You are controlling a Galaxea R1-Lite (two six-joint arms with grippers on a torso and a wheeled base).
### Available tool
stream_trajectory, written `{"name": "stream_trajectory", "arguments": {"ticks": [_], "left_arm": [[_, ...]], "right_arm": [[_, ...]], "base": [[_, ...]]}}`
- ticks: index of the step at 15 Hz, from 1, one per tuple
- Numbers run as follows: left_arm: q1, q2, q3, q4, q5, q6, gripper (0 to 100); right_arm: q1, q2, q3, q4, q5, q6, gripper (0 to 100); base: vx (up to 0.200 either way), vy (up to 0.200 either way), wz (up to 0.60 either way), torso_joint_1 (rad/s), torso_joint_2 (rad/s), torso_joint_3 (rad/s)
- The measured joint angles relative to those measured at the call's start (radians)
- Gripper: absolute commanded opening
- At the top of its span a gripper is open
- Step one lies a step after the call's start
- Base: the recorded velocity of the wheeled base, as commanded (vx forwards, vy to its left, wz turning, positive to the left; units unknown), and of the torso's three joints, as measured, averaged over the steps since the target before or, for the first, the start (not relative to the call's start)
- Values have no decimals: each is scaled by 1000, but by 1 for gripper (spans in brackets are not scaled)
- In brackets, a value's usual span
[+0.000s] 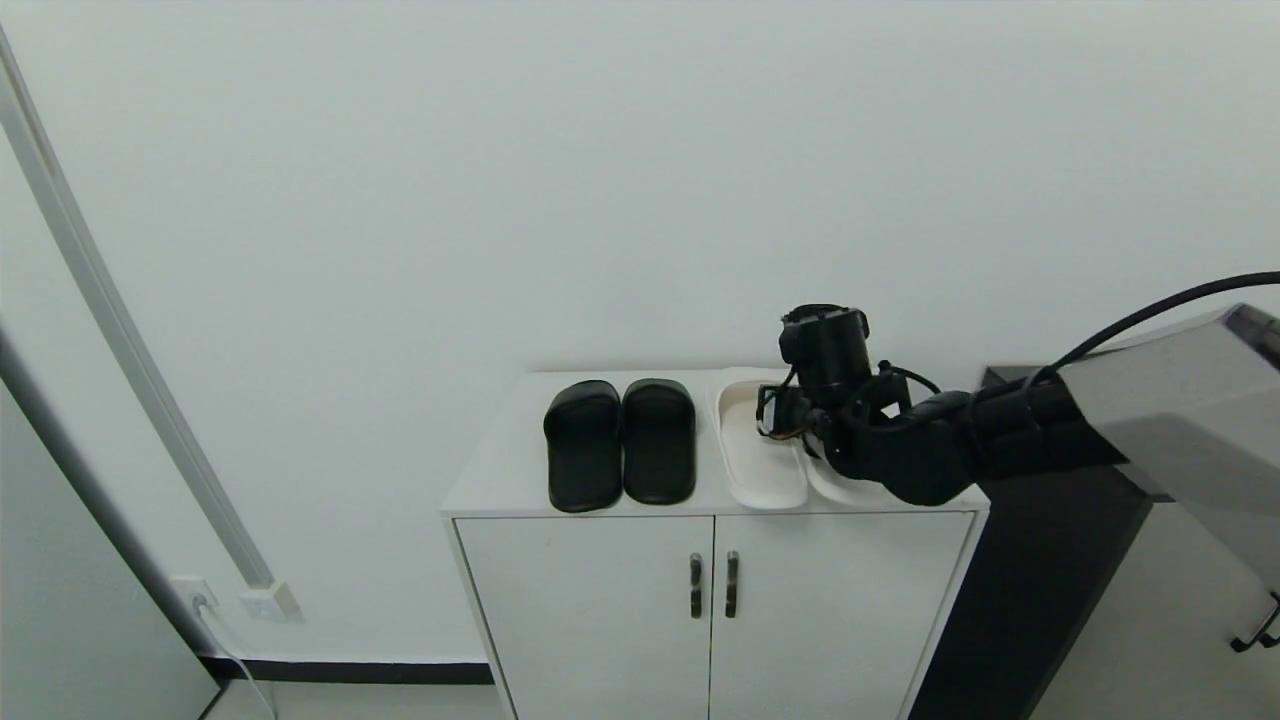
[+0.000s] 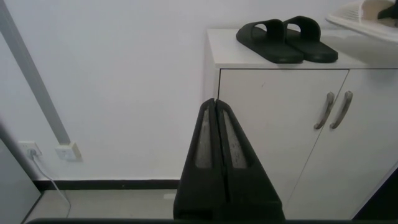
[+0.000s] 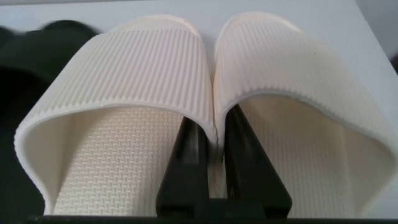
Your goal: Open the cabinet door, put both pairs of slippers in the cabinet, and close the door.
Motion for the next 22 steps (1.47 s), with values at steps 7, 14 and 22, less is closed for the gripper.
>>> {"name": "stream_trajectory", "arguments": {"ticks": [7, 14, 22], "left_arm": [[0, 0, 0, 0, -3, 3, 0], [0, 0, 0, 0, -5, 2, 0], [1, 0, 0, 0, -5, 2, 0]], "right_arm": [[97, -398, 706, -317, 429, -60, 0], [127, -511, 802, -330, 489, -65, 0], [129, -513, 809, -327, 488, -67, 0]], "base": [[0, 0, 0, 0, 0, 0], [-29, 0, 0, 0, 0, 0], [-75, 0, 0, 1, 2, 0]]}}
